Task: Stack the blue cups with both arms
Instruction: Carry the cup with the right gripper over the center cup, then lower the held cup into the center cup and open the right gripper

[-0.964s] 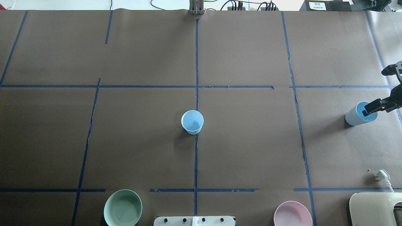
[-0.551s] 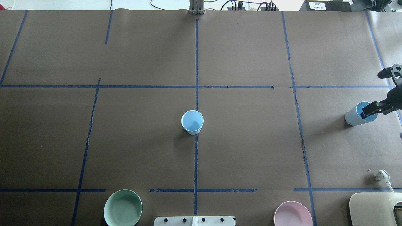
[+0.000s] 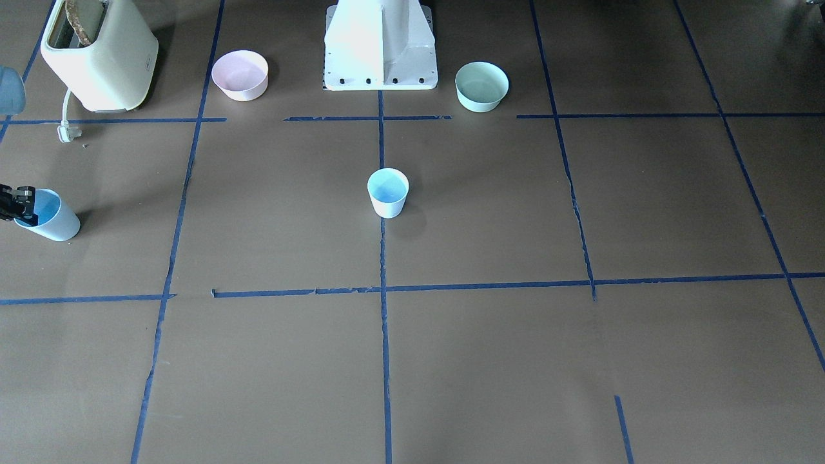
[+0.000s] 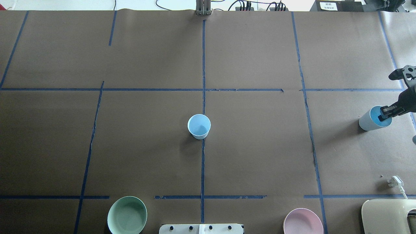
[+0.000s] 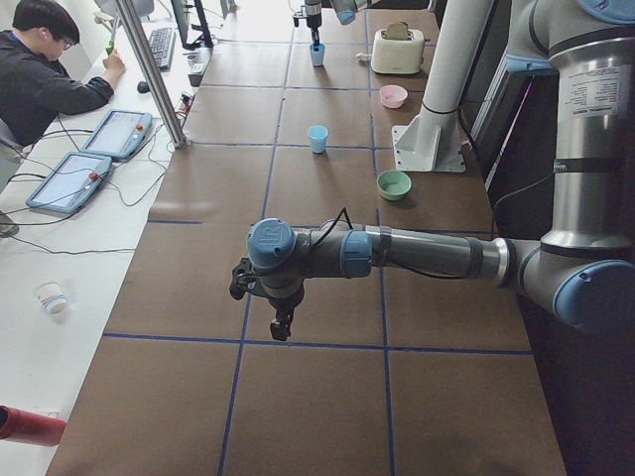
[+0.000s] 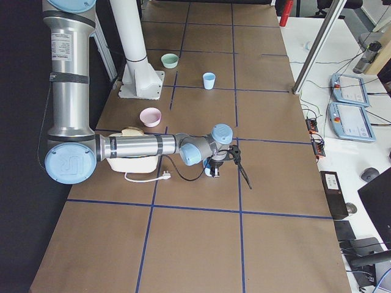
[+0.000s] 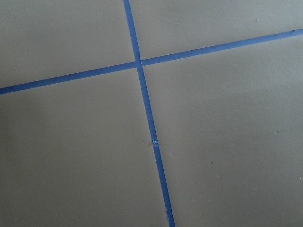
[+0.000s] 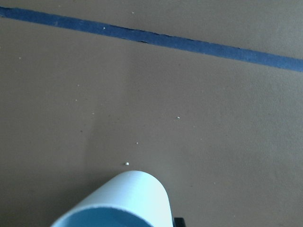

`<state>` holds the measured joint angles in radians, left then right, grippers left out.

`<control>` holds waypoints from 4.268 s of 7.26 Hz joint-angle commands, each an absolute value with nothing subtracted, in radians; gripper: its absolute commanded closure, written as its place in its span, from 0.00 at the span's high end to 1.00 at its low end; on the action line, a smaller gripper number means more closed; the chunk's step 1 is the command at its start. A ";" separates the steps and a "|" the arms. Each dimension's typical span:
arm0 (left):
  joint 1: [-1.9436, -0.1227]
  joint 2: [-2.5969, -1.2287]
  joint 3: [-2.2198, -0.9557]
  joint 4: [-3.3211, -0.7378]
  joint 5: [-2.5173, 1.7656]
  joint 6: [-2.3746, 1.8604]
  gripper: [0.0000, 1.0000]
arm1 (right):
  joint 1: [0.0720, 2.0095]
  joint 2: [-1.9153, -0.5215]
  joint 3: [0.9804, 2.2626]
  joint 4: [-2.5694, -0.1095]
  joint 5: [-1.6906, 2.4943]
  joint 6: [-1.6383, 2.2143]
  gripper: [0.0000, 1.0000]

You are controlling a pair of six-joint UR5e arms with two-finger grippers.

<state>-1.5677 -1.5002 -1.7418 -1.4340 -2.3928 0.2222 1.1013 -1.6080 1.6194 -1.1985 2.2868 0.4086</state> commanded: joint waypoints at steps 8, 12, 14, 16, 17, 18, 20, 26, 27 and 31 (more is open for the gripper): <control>-1.568 -1.497 -1.733 -1.431 -2.390 0.150 1.00 | 0.848 -1.032 1.875 -1.704 2.191 1.209 0.00; -1.568 -1.497 -1.733 -1.431 -2.390 0.123 1.00 | 0.589 -0.809 1.769 -1.706 1.968 1.517 0.00; -1.568 -1.497 -1.733 -1.431 -2.390 0.123 1.00 | 0.554 -0.782 1.740 -1.703 1.951 1.540 0.00; -1.568 -1.499 -1.733 -1.431 -2.390 0.121 1.00 | 0.541 -0.784 1.727 -1.700 1.936 1.540 0.00; -1.568 -1.499 -1.735 -1.431 -2.390 0.114 1.00 | 0.538 -0.784 1.727 -1.700 1.936 1.540 0.00; -1.566 -1.499 -1.733 -1.431 -2.390 0.114 1.00 | 0.529 -0.781 1.727 -1.700 1.933 1.540 0.00; -1.566 -1.500 -1.733 -1.431 -2.390 0.114 1.00 | 0.523 -0.781 1.727 -1.698 1.933 1.540 0.03; -1.566 -1.497 -1.735 -1.431 -2.388 0.115 1.00 | 0.615 -0.808 1.730 -1.700 1.998 1.397 1.00; -1.565 -1.497 -1.730 -1.431 -2.385 0.115 1.00 | 0.705 -0.860 1.730 -1.700 2.093 1.290 1.00; -1.565 -1.494 -1.692 -1.520 -2.381 0.127 1.00 | 1.122 -1.176 1.741 -1.703 2.318 0.563 1.00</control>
<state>-1.5647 -1.4994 -1.6971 -1.4730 -2.3825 0.1247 1.0104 -1.0609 1.7348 -1.7030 2.2836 0.8049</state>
